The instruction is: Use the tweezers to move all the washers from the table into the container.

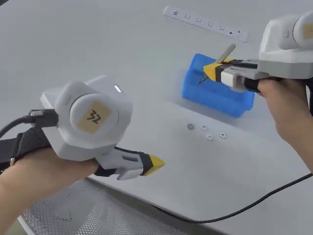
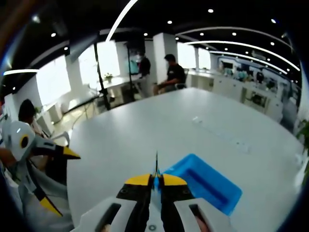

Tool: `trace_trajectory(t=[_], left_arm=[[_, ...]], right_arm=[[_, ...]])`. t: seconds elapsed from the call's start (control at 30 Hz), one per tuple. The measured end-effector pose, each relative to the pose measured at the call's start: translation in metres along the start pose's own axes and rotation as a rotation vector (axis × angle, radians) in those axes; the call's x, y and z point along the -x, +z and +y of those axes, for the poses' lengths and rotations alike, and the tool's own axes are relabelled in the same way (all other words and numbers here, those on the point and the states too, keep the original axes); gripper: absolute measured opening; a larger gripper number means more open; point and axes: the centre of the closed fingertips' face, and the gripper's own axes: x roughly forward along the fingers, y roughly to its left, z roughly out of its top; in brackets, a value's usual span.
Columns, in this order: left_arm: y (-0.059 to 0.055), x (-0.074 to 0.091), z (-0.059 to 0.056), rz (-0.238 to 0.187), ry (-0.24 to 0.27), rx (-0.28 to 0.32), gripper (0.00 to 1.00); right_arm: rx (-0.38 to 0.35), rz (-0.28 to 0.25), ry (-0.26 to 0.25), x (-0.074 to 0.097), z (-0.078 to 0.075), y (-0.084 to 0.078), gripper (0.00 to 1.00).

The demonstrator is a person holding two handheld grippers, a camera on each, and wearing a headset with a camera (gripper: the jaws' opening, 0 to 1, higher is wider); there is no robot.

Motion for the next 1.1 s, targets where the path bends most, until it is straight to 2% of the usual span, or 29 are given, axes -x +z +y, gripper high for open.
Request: trace_trajectory(t=[0.17, 0.4, 0.67, 0.93, 1.1], left_arm=[[-0.001, 0.0, 0.001, 0.006, 0.004, -0.007, 0.97], [-0.001, 0.001, 0.003, 0.008, 0.008, -0.008, 0.97], [-0.003, -0.001, 0.002, 0.013, 0.001, -0.009, 0.97], [-0.005, -0.003, 0.002, 0.024, 0.002, -0.01, 0.97], [-0.007, -0.004, 0.003, 0.029, 0.003, -0.006, 0.97]], right_arm=[[-0.013, 0.003, 0.017, 0.007, 0.006, -0.005, 0.03], [0.008, 0.031, 0.041, 0.011, 0.019, -0.022, 0.03], [0.009, 0.066, 0.068, 0.003, 0.034, -0.048, 0.03], [0.017, 0.121, 0.068, -0.005, 0.036, -0.073, 0.03], [0.033, 0.147, 0.062, -0.01, 0.035, -0.081, 0.03]])
